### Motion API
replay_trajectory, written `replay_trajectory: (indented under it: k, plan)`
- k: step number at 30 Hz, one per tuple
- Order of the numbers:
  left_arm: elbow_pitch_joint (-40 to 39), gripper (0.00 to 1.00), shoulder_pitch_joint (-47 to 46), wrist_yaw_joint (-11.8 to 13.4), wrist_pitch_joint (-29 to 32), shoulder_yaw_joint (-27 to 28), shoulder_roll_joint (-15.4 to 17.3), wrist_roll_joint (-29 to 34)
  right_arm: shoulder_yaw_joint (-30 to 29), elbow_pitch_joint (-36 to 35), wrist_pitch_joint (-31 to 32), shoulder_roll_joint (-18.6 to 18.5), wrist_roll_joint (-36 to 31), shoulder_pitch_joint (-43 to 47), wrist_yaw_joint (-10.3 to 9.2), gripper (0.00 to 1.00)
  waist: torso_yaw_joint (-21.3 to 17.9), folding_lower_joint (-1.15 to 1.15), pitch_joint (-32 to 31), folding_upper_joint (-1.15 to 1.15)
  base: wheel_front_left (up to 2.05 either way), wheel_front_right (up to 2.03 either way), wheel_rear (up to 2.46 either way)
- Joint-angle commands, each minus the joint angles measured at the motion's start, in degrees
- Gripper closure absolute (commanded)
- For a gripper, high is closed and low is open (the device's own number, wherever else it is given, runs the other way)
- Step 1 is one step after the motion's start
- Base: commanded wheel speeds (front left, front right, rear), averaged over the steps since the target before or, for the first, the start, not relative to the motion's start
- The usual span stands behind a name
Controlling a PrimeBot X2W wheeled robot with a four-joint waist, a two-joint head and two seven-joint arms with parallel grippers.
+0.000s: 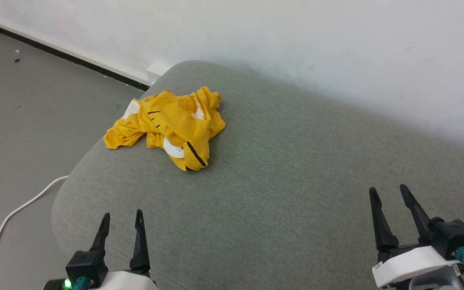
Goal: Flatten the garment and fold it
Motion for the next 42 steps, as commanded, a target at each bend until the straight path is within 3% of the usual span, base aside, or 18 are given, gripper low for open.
replay_trajectory:
  k: [1, 20, 36, 42]
  plan:
    - [0.22, 0.00, 1.00, 0.59, -0.54, -0.04, -0.25, -0.61, -0.07, 0.29, -0.52, 0.15, 0.63, 0.36, -0.10, 0.00, 1.20, 0.00, -0.24, 0.00, 0.00, 0.00, 0.00]
    - [0.95, 0.00, 2.26, 1.18, -2.82, -0.25, -0.30, -2.10, -0.19, 2.09, -2.79, 0.19, 2.09, 0.43, -0.12, 0.00, 6.83, 0.00, -0.58, 0.00, 0.00, 0.00, 0.00]
    - [0.66, 0.00, 1.45, 1.30, -2.82, 0.05, -0.30, -3.67, -0.82, 2.07, -2.80, 0.19, 2.02, 0.41, -0.12, 0.00, 6.30, 0.00, -0.30, 0.00, 0.00, 0.00, 0.00]
    - [-0.45, 0.00, -4.30, -1.53, -1.58, -0.21, 1.86, -4.23, -1.80, 1.33, -2.80, 0.19, 1.19, 0.33, -0.12, 0.00, 6.21, 0.00, 1.01, 0.00, 0.00, 0.00, 0.00]
